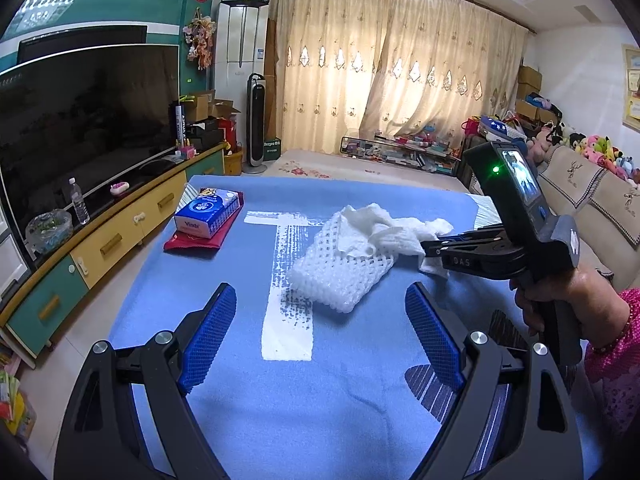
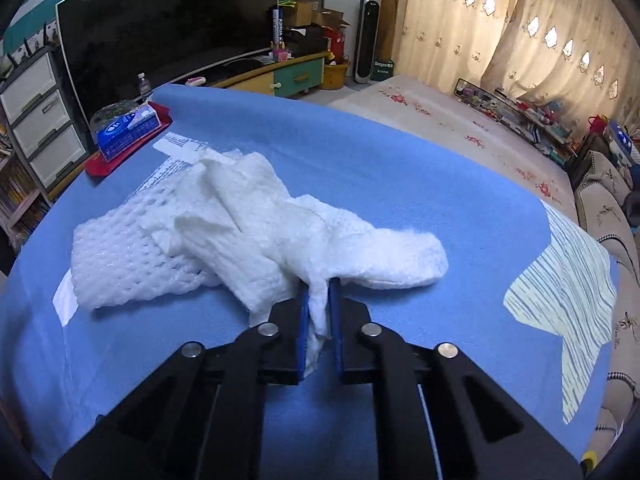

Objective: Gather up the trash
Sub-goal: 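Grasp the white tissue with the right gripper, then carry the tissue into the bin and open the right gripper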

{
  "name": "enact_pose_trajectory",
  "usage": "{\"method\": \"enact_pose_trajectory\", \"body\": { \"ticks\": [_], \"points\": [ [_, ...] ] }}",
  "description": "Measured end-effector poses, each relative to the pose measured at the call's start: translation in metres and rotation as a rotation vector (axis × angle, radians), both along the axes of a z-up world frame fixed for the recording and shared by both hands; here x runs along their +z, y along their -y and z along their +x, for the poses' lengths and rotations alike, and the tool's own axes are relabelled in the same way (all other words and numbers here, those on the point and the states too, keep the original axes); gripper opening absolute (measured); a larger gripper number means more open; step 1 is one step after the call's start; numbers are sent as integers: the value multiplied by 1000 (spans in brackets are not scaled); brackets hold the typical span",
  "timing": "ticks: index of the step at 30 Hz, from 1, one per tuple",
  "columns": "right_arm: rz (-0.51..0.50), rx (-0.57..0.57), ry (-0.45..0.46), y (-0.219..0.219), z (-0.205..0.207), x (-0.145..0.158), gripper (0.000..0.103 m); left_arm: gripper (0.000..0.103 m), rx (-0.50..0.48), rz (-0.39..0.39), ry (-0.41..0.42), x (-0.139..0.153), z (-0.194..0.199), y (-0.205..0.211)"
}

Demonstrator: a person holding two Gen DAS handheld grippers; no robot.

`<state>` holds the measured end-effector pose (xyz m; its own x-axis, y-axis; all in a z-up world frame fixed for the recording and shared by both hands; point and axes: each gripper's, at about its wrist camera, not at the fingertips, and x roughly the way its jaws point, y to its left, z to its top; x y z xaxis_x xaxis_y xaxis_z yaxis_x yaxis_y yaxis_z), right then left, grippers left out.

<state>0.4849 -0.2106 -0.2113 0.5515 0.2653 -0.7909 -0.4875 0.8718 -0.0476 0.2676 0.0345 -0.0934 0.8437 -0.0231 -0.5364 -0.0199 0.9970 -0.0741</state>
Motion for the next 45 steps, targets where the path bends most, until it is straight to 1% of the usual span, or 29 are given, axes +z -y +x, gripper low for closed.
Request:
{"method": "enact_pose_trajectory", "body": {
  "ticks": [2, 4, 8, 11, 12, 15, 18, 20, 21, 23, 28, 32, 35, 38, 39, 40, 41, 42, 45],
  "points": [
    [19, -20, 5, 4, -2, 6, 8, 85, 1, -1, 0, 0, 0, -1],
    [53, -31, 21, 11, -8, 19, 8, 85, 1, -4, 0, 0, 0, -2],
    [141, -57, 62, 30, -22, 56, 8, 85, -5, -9, -1, 0, 0, -2],
    [203, -80, 119, 52, -40, 93, 8, 85, -6, -8, -4, -1, 0, -1],
    [216, -87, 130, 57, -43, 100, 8, 85, -8, -8, -6, -1, 0, -1],
    [273, -118, 179, 88, -66, 134, 8, 85, -9, -8, -9, -2, 0, 0],
    [282, -161, 213, 122, -88, 152, 8, 85, -9, -4, -9, -2, 0, 1],
    [280, -211, 219, 151, -105, 157, 8, 85, -12, -5, -6, -2, -1, 2],
    [275, -228, 218, 161, -110, 156, 8, 85, -13, -5, -5, -2, -2, 3],
    [257, -297, 213, 193, -127, 152, 8, 85, -15, -6, -5, -1, -2, 3],
    [209, -503, 163, 275, -168, 124, 8, 85, -24, -4, -8, -1, -3, 6],
    [212, -677, 90, 338, -188, 91, 9, 85, -38, 1, -7, -2, -3, 10],
    [203, -763, 37, 365, -192, 63, 10, 85, -53, -11, -14, -3, -1, 10],
    [191, -839, -39, 386, -190, 33, 12, 85, -55, 1, -17, -4, 0, 12],
    [182, -861, -72, 391, -187, 23, 26, 85, -56, 2, -18, -4, 0, 13],
    [181, -880, -92, 397, -188, 17, 36, 85, -58, 1, -20, -4, 1, 13],
    [194, -911, -106, 404, -189, 10, 52, 85, -59, 1, -23, -4, 1, 14],
    [197, -921, -111, 408, -190, 8, 56, 85, -60, 2, -25, -5, 2, 14],
    [208, -942, -110, 412, -195, 4, 57, 86, -69, 2, -38, -7, 4, 16]
  ]
}}
